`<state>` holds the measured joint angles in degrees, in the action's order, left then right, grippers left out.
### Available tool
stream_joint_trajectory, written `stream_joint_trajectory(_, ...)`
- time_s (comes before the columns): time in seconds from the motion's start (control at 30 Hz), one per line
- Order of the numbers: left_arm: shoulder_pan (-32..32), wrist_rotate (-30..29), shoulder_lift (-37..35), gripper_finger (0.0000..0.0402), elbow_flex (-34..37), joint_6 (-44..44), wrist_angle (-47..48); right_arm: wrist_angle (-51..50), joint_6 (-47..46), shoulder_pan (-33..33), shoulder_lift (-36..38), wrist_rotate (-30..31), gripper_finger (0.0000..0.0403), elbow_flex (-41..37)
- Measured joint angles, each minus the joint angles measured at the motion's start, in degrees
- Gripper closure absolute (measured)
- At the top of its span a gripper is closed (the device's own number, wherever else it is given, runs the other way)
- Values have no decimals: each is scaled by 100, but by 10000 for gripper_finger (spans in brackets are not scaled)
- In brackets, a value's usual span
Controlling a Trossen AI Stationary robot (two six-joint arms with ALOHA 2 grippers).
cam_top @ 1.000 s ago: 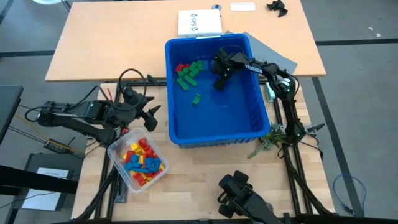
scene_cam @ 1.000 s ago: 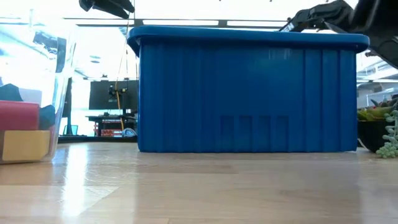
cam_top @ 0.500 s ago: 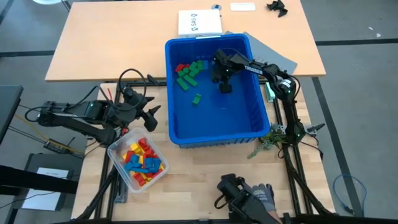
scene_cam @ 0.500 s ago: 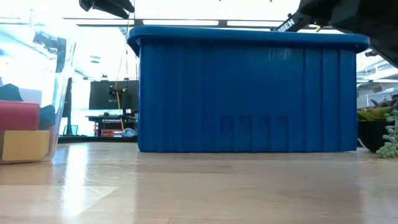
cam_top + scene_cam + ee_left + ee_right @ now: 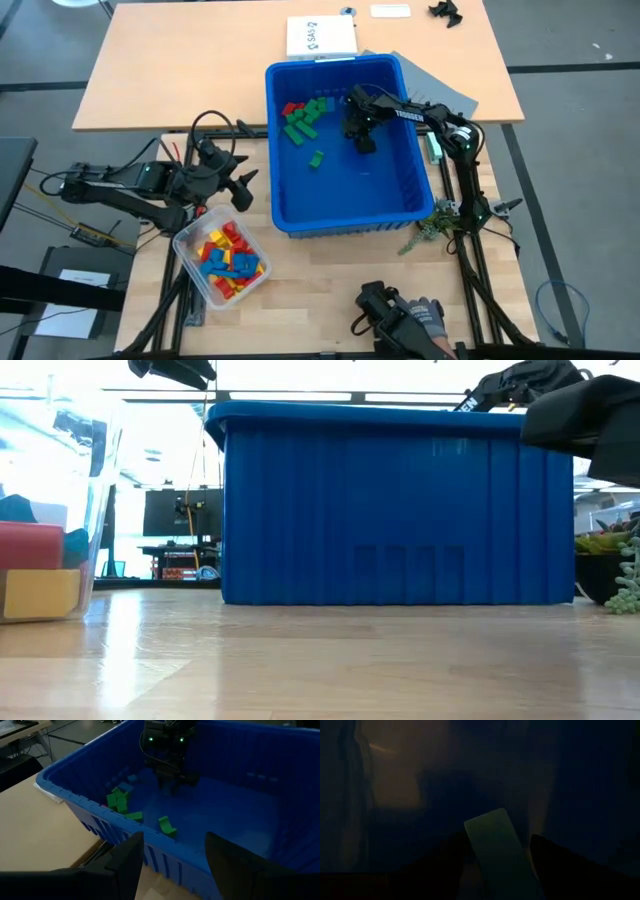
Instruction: Sort Items/Unsort Items
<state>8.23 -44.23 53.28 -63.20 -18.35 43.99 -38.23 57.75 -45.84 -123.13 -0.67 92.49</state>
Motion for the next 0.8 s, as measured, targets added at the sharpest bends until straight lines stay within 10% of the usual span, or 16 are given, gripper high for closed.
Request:
stream_joint_trajectory(0.17,0,5,-2,183,0,-11,-2,-54,-151,11,-13,27,196,-4)
stream_joint_trajectory(0.57,0,10,-2,183,0,2,-57,-85,-1106,48,120,138,392,-28)
stream_joint_trajectory(0.8,0,9,-2,183,0,8,-55,-141,-1525,42,648,-2,399,-41)
